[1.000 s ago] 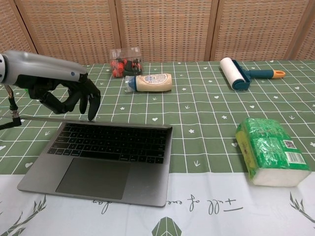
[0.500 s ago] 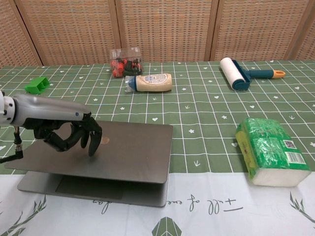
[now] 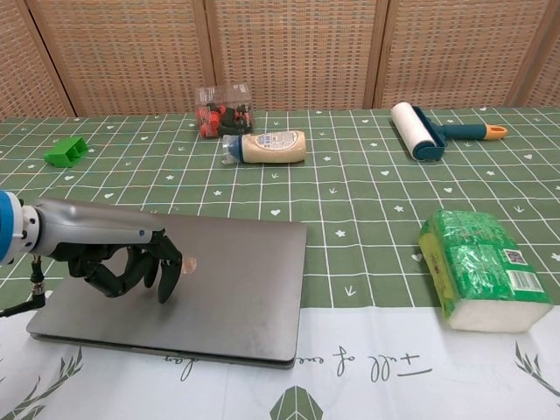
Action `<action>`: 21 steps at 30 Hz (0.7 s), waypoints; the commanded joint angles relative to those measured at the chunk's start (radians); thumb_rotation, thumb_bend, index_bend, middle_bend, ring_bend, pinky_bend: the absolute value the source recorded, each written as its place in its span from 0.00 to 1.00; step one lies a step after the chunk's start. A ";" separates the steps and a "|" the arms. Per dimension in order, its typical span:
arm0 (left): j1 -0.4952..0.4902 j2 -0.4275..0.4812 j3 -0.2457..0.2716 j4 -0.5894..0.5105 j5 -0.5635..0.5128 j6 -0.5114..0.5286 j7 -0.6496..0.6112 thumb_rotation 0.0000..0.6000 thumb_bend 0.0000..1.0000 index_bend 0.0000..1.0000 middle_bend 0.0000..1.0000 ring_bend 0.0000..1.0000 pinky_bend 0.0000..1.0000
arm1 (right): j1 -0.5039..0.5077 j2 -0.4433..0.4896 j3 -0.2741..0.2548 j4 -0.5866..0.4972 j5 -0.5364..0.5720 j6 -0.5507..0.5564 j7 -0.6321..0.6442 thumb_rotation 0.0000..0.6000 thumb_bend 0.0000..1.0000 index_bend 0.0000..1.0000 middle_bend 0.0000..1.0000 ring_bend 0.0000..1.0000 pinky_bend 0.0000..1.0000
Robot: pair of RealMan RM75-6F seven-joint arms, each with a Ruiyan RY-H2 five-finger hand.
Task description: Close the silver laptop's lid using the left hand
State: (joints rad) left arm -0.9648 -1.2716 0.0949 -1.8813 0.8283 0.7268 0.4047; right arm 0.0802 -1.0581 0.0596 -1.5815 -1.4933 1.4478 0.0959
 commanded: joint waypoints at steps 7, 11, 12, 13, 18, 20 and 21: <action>0.014 0.011 0.002 -0.009 0.012 0.015 -0.026 1.00 1.00 0.45 0.36 0.34 0.38 | -0.002 0.002 -0.002 -0.004 -0.003 0.003 -0.002 1.00 0.03 0.03 0.00 0.00 0.00; 0.052 0.038 -0.012 -0.043 0.068 0.065 -0.068 1.00 0.95 0.41 0.32 0.32 0.36 | -0.002 0.001 -0.002 -0.004 -0.004 0.004 -0.002 1.00 0.03 0.03 0.00 0.00 0.00; 0.067 0.046 -0.014 -0.053 0.088 0.086 -0.078 1.00 0.92 0.39 0.30 0.30 0.34 | -0.002 0.001 -0.002 -0.004 -0.005 0.004 -0.002 1.00 0.03 0.03 0.00 0.00 0.00; 0.085 0.053 -0.013 -0.062 0.114 0.115 -0.085 1.00 0.85 0.34 0.25 0.26 0.31 | -0.002 0.001 -0.002 -0.004 -0.005 0.005 -0.002 1.00 0.03 0.03 0.00 0.00 0.00; 0.233 0.049 0.013 -0.069 0.293 0.379 -0.071 1.00 0.44 0.07 0.01 0.04 0.06 | -0.002 -0.003 -0.003 -0.002 -0.013 0.010 -0.003 1.00 0.03 0.03 0.00 0.00 0.00; 0.326 0.026 0.033 -0.035 0.391 0.545 -0.049 1.00 0.28 0.00 0.00 0.00 0.00 | -0.001 -0.008 -0.005 0.002 -0.018 0.009 -0.008 1.00 0.03 0.03 0.00 0.00 0.00; 0.347 0.016 0.039 -0.023 0.417 0.580 -0.045 1.00 0.24 0.00 0.00 0.00 0.00 | 0.000 -0.010 -0.005 0.003 -0.019 0.009 -0.009 1.00 0.03 0.02 0.00 0.00 0.00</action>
State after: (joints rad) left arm -0.7625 -1.2302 0.1021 -1.9347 1.0832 1.0817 0.3370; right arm 0.0794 -1.0668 0.0547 -1.5794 -1.5109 1.4573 0.0880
